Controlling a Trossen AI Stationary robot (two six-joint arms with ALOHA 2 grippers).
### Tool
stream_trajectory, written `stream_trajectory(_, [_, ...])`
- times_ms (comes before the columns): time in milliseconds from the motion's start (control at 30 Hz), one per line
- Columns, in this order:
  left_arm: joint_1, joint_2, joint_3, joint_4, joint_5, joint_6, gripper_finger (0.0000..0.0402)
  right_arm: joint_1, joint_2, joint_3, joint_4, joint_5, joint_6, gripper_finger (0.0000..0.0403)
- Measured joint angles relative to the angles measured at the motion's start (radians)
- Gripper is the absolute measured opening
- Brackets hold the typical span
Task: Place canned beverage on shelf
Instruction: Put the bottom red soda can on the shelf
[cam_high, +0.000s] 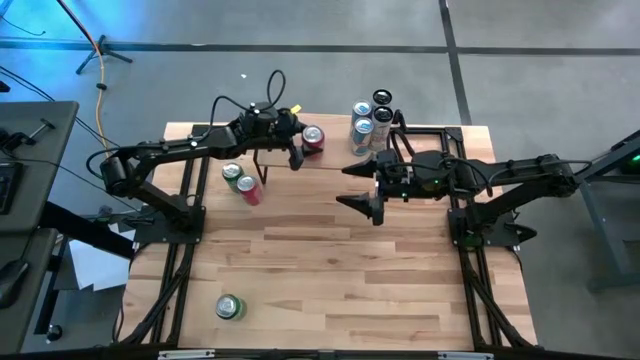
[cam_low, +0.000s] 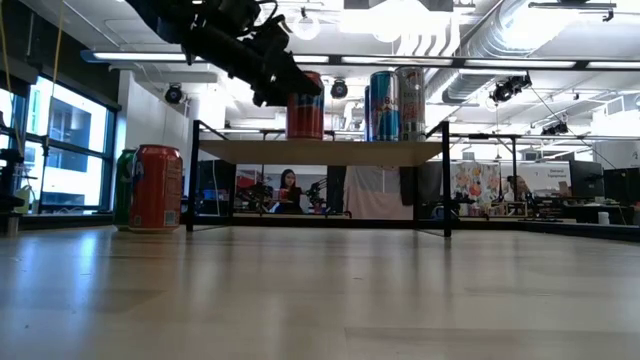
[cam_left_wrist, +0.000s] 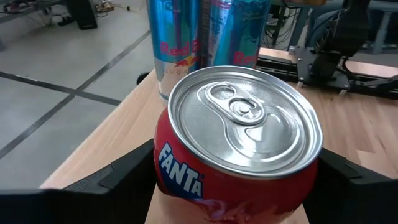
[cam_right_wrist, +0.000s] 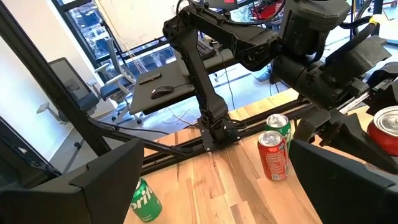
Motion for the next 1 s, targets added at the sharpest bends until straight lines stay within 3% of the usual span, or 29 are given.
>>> stream_trajectory(400, [0.0, 0.0, 0.0, 0.0, 0.002, 0.0, 0.0293, 0.0, 0.0, 0.0, 0.039, 0.0, 0.0, 0.0387])
stream_trajectory(800, [0.025, -0.002, 0.0, 0.002, -0.002, -0.024, 0.0382, 0.0, 0.0, 0.0, 0.053, -0.001, 0.0, 0.0387])
stream_trajectory(1000, [0.046, -0.029, 0.0, 0.001, -0.001, -0.024, 0.0399, 0.0, 0.0, 0.0, 0.053, -0.001, 0.0, 0.0387])
